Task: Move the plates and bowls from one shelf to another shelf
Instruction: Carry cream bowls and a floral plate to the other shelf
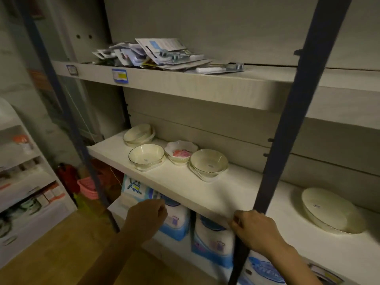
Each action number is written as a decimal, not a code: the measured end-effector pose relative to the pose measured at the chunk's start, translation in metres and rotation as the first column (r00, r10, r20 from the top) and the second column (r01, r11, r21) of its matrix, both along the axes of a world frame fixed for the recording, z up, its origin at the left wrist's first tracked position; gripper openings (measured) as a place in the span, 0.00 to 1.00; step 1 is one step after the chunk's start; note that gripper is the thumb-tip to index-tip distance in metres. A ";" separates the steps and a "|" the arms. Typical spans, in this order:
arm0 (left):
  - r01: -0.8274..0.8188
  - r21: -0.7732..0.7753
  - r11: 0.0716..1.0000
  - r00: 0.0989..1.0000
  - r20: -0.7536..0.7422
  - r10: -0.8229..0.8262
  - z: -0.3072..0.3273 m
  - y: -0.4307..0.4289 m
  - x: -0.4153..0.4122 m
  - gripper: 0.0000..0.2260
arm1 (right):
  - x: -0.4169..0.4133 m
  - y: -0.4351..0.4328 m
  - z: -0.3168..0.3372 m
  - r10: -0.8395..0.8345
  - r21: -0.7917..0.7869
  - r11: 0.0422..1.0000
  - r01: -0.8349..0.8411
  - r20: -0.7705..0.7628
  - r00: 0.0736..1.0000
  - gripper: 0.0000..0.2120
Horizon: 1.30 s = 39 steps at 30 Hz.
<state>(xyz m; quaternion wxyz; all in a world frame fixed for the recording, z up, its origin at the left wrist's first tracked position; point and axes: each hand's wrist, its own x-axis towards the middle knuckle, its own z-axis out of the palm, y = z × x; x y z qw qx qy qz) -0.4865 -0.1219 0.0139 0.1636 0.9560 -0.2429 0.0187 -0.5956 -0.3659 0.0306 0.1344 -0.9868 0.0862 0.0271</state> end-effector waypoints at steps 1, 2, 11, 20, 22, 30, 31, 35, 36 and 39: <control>0.010 -0.002 1.000 1.000 -0.003 -0.010 0.000 0.008 0.008 0.07 | 0.007 0.008 0.001 -0.015 0.004 1.000 0.015 0.006 1.000 0.11; 0.019 -0.001 1.000 1.000 -0.001 -0.019 0.002 0.015 0.016 0.07 | 0.014 0.015 0.001 -0.033 0.008 0.999 0.033 0.012 0.999 0.12; 0.110 -0.032 0.993 0.993 0.057 -0.108 0.007 0.038 0.086 0.10 | 0.077 0.031 0.001 -0.127 -0.047 0.991 0.128 0.038 0.991 0.18; 0.114 -0.019 0.993 0.993 -0.005 -0.115 -0.002 0.034 0.185 0.12 | 0.167 0.018 -0.022 -0.344 -0.038 0.938 0.345 0.039 0.938 0.21; 0.119 -0.014 0.993 0.993 -0.008 -0.119 -0.002 0.035 0.208 0.10 | 0.188 0.013 -0.031 -0.422 0.015 0.906 0.422 0.005 0.906 0.21; 0.119 -0.020 0.993 0.993 0.010 -0.119 -0.008 0.048 0.279 0.11 | 0.241 -0.004 -0.063 -0.707 0.137 0.673 0.727 -0.170 0.687 0.24; 0.119 -0.014 0.993 0.993 0.007 -0.119 -0.010 0.050 0.285 0.11 | 0.244 -0.002 -0.065 -0.723 0.126 0.655 0.745 -0.182 0.666 0.23; 0.108 -0.035 0.994 0.993 -0.032 -0.109 -0.014 0.054 0.308 0.13 | 0.257 0.000 -0.069 -0.779 0.047 0.601 0.798 -0.187 0.598 0.20; 0.116 -0.033 0.993 0.992 -0.045 -0.118 -0.015 0.055 0.313 0.13 | 0.260 0.000 -0.070 -0.796 0.032 0.582 0.812 -0.184 0.577 0.17; 0.141 -0.023 0.990 0.987 -0.075 -0.143 -0.014 0.058 0.329 0.12 | 0.265 0.003 -0.066 -0.847 0.067 0.483 0.873 -0.216 0.485 0.13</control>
